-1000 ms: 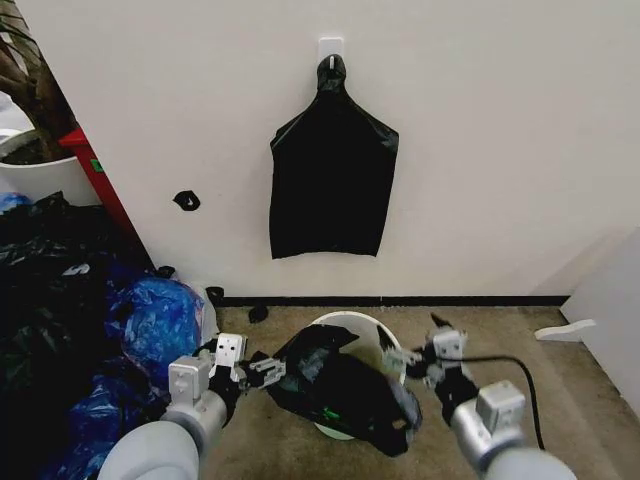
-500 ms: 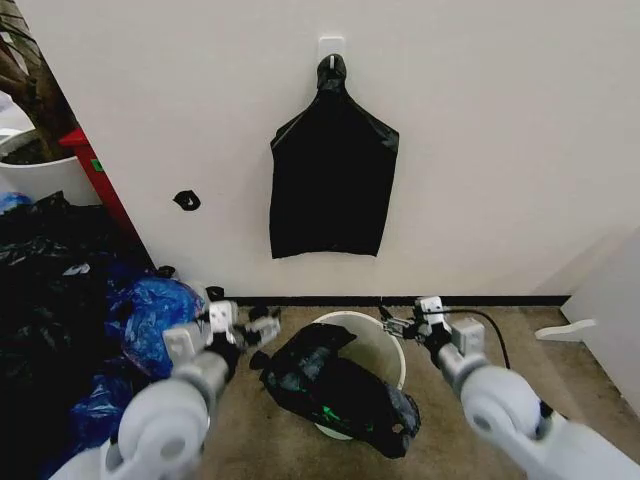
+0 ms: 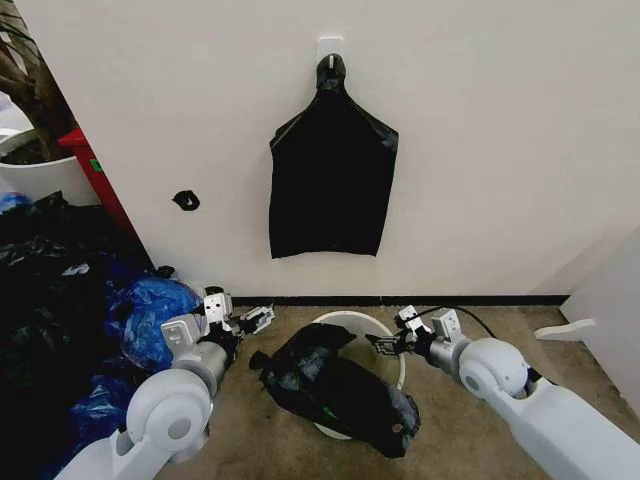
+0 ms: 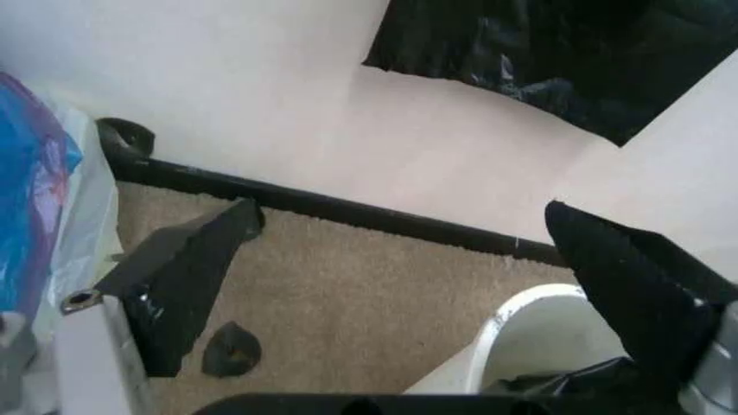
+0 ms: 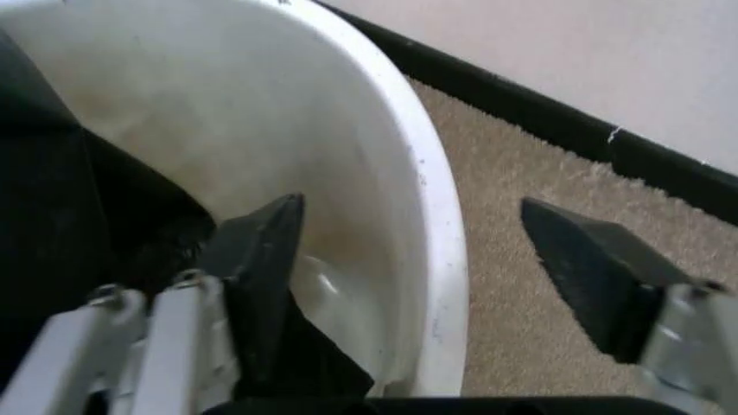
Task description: Place the garbage bag over the trash bin.
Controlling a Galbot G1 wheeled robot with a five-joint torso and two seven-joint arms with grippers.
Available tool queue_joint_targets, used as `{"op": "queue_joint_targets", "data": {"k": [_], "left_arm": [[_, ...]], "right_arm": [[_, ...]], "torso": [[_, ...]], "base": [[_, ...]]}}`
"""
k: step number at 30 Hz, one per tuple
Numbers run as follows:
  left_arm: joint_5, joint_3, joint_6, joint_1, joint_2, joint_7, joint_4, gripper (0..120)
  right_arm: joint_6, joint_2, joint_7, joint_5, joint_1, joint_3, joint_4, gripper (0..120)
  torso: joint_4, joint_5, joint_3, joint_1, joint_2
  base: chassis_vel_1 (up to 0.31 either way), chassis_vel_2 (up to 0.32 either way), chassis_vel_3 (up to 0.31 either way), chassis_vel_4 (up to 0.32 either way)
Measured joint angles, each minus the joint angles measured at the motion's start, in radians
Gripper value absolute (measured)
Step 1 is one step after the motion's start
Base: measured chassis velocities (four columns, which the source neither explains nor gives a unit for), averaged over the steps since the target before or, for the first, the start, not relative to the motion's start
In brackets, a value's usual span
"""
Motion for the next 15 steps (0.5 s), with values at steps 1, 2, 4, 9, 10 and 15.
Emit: {"op": "queue_joint_targets", "data": {"k": [1,2,4,9,10,15], "left_arm": [[0.004,0.000,0.000,0.001,0.001,0.000,0.001,100],[0.006,0.000,0.000,0.002,0.003,-0.001,0.002,100],[0.012,0.002,0.000,0.003,0.004,-0.001,0.005,100],[0.019,0.011,0.000,0.002,0.005,-0.002,0.006,100],[0.020,0.012,0.000,0.002,0.005,-0.002,0.007,100],[0.034,0.021,-0.001,0.007,0.002,-0.002,0.012,100]], "right_arm": [[-0.001,0.003,0.009,0.001,-0.001,0.000,0.000,64],[-0.001,0.005,0.017,0.003,-0.003,0.000,0.000,62],[-0.002,0.012,0.063,0.022,-0.011,-0.001,0.008,52],[0.000,0.022,0.166,0.072,-0.039,-0.001,0.046,36],[0.002,0.022,0.182,0.079,-0.044,-0.001,0.052,34],[0.036,0.025,0.367,0.170,-0.090,-0.006,0.099,15]], "torso": [[-0.0001,0.0000,0.000,0.000,0.000],[-0.0001,-0.0001,0.000,0.000,0.000],[-0.0001,0.0000,0.000,0.000,0.000],[-0.0001,-0.0001,0.000,0.000,0.000],[-0.0001,-0.0001,0.000,0.000,0.000],[-0.0001,-0.0003,0.000,0.000,0.000]], "base": [[0.000,0.000,0.000,0.000],[0.000,0.000,0.000,0.000],[0.000,0.000,0.000,0.000],[0.000,0.000,0.000,0.000],[0.000,0.000,0.000,0.000],[0.000,0.000,0.000,0.000]]}}
